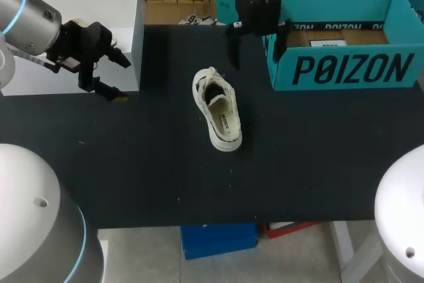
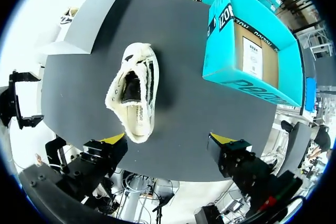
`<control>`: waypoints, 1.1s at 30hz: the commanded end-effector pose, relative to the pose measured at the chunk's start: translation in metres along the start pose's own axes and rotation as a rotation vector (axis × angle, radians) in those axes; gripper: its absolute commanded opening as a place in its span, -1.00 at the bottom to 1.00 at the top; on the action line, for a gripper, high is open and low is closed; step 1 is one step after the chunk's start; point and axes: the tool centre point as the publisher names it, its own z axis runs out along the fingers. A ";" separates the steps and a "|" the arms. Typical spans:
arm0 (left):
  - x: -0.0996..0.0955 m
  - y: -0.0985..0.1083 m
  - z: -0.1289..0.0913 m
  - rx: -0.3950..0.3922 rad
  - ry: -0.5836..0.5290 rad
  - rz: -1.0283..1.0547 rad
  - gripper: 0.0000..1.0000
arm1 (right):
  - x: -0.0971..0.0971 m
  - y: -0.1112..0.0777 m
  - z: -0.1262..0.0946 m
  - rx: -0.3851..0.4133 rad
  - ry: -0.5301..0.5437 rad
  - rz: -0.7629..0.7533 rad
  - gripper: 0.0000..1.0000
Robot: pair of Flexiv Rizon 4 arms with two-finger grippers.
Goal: Take the shoe out of the shoebox, open the shoe tongue, remove and reinsert the insole, then place the shoe into the shoebox
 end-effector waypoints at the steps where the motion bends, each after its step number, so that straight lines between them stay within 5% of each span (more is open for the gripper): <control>1: 0.001 0.001 0.000 0.001 -0.004 0.001 1.00 | 0.005 0.008 0.013 -0.006 -0.012 0.022 1.00; 22: 0.001 0.001 0.000 0.001 -0.004 0.001 1.00 | 0.020 0.026 0.059 0.009 -0.018 0.018 1.00; 23: 0.001 0.001 0.000 0.001 -0.004 0.001 1.00 | 0.021 0.027 0.061 0.011 -0.017 0.017 0.74; 33: 0.001 0.001 0.000 0.001 -0.004 0.001 1.00 | 0.031 0.035 0.082 0.047 0.003 -0.005 -0.02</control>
